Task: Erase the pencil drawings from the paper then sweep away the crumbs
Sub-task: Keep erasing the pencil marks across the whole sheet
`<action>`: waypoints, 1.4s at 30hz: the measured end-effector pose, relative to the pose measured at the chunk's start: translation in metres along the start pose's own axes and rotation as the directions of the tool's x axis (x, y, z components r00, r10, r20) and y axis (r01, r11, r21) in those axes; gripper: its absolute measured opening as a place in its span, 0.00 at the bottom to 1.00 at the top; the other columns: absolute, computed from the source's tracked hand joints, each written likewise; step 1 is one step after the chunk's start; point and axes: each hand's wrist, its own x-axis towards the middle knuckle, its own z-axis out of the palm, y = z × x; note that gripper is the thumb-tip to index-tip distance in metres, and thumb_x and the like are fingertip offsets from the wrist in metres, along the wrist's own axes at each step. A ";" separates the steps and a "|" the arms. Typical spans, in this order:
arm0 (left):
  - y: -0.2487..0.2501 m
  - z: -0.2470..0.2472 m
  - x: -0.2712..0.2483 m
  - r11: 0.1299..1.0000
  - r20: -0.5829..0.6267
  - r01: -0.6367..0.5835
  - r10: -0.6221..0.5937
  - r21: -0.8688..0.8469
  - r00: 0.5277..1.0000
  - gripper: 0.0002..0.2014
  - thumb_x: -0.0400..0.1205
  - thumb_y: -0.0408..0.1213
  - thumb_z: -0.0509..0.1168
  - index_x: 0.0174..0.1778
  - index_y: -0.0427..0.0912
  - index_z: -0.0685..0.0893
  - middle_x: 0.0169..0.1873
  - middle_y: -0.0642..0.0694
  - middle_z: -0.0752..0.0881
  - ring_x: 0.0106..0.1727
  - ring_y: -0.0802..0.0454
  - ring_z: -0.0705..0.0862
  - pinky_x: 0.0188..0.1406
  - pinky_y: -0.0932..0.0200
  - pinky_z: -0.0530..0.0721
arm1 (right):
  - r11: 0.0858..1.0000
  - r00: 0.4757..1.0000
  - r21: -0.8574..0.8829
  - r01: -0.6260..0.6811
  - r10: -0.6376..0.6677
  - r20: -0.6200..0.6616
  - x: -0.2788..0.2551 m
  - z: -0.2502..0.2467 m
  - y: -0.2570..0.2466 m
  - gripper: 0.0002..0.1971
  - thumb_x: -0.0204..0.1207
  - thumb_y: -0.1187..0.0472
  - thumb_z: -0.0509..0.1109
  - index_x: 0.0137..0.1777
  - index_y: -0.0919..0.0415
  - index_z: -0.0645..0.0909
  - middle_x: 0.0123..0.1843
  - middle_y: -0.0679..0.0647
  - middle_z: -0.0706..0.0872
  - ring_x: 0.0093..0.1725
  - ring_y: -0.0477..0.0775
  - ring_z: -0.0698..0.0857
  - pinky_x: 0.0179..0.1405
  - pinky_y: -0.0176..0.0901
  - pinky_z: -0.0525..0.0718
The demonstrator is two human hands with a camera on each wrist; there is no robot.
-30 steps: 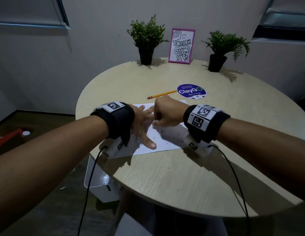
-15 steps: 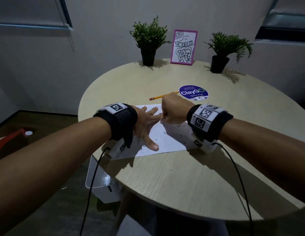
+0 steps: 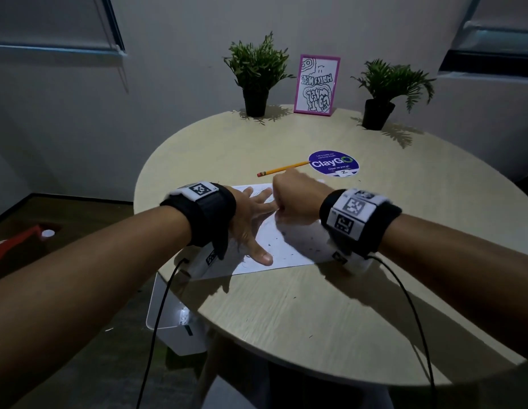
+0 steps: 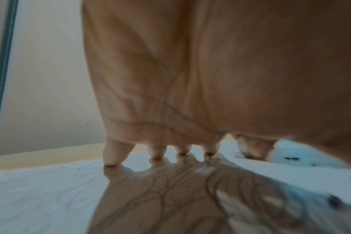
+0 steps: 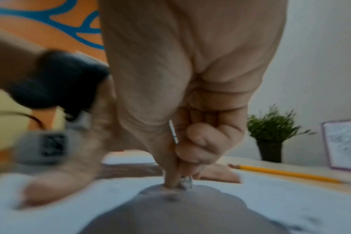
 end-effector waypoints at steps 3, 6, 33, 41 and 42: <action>0.006 -0.005 -0.007 0.996 0.069 -0.016 0.022 -0.086 0.997 0.73 0.46 0.83 0.70 0.85 0.46 0.61 0.65 0.41 0.80 0.84 0.36 0.62 0.80 0.33 0.64 | 0.986 0.988 0.087 0.144 -0.148 0.047 -0.019 0.004 -0.017 0.22 0.74 0.62 0.78 0.29 0.47 0.67 0.33 0.46 0.75 0.34 0.47 0.73 0.30 0.39 0.71; -0.001 0.000 -0.001 0.998 -0.022 -0.019 0.018 -0.056 1.000 0.66 0.58 0.78 0.72 0.86 0.62 0.40 0.88 0.47 0.43 0.88 0.39 0.39 0.81 0.26 0.53 | 0.993 0.991 0.041 0.113 -0.116 0.070 -0.012 0.004 -0.002 0.12 0.73 0.55 0.79 0.32 0.60 0.86 0.34 0.52 0.84 0.31 0.42 0.74 0.39 0.42 0.82; -0.009 0.004 0.014 0.999 -0.010 -0.019 0.019 -0.028 1.000 0.69 0.58 0.77 0.72 0.83 0.67 0.29 0.84 0.57 0.27 0.86 0.44 0.30 0.82 0.26 0.44 | 0.993 0.994 0.060 0.100 -0.102 0.030 -0.027 0.008 0.020 0.12 0.73 0.51 0.79 0.33 0.57 0.88 0.32 0.51 0.88 0.29 0.38 0.74 0.38 0.41 0.80; -0.009 0.004 0.012 0.998 -0.002 -0.035 0.035 -0.050 0.999 0.69 0.58 0.73 0.74 0.84 0.66 0.31 0.83 0.57 0.25 0.85 0.44 0.28 0.81 0.25 0.43 | 0.971 0.970 0.083 0.222 -0.229 0.078 -0.047 0.012 -0.002 0.15 0.74 0.57 0.76 0.27 0.53 0.78 0.25 0.43 0.76 0.29 0.44 0.75 0.29 0.37 0.68; -0.008 0.004 0.011 0.998 -0.002 -0.034 0.034 -0.047 0.999 0.69 0.58 0.73 0.74 0.84 0.66 0.31 0.83 0.57 0.25 0.85 0.44 0.28 0.81 0.25 0.43 | 0.967 0.965 0.092 0.236 -0.244 0.094 -0.046 0.010 0.000 0.13 0.74 0.55 0.77 0.29 0.54 0.82 0.26 0.42 0.78 0.29 0.41 0.75 0.29 0.34 0.69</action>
